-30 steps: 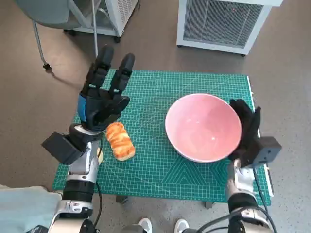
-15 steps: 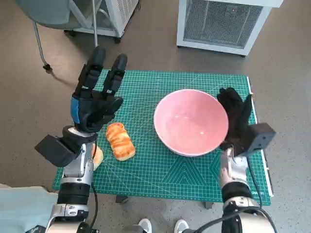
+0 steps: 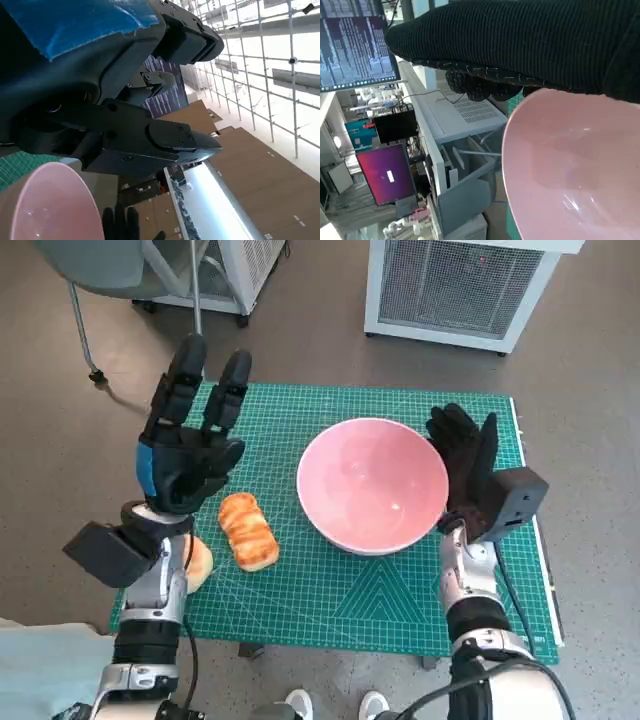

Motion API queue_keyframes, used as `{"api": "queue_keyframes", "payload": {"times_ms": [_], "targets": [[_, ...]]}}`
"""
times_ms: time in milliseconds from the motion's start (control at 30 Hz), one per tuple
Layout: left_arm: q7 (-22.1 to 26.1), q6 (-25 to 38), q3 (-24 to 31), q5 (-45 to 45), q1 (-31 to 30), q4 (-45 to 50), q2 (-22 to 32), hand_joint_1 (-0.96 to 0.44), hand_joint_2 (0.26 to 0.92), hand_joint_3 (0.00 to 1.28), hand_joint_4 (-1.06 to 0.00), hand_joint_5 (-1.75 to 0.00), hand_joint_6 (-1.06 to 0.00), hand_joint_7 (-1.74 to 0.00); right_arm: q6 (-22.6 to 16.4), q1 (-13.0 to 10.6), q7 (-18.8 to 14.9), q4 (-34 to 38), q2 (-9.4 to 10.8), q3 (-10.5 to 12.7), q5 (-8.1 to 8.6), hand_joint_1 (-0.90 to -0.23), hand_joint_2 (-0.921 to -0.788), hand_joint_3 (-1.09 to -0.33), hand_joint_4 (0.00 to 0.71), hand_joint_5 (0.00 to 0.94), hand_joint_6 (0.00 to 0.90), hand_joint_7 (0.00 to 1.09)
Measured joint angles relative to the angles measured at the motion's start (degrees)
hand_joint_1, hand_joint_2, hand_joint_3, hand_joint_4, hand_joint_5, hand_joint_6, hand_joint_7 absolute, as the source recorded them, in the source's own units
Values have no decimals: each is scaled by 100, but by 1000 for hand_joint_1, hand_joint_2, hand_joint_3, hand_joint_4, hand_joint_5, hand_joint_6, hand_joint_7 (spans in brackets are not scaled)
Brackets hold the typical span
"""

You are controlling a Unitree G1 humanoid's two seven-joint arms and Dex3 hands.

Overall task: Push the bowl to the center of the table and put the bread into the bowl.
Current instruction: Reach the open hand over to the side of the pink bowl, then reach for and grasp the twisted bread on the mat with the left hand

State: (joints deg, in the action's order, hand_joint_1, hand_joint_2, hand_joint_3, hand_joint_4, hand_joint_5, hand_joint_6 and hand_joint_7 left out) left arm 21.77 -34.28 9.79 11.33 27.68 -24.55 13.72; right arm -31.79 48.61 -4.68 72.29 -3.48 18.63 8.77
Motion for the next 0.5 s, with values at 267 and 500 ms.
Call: {"api": "queue_keyframes", "payload": {"times_ms": [267,500], "targets": [[241,-323,32,-579,-158,-72,995,-257,921,181,-301,0,-394,-2,-497,-35,16,-475,-278,-40,-11,-454,-921,-841,280,1,103,432],[733,-522,-127,-1188,-77,-229,2152,-221,915,86,-265,0,-402,-4,-1367,-280,152,-1372,-484,-281,-296,-485,-921,-836,287,5,19,601]]}}
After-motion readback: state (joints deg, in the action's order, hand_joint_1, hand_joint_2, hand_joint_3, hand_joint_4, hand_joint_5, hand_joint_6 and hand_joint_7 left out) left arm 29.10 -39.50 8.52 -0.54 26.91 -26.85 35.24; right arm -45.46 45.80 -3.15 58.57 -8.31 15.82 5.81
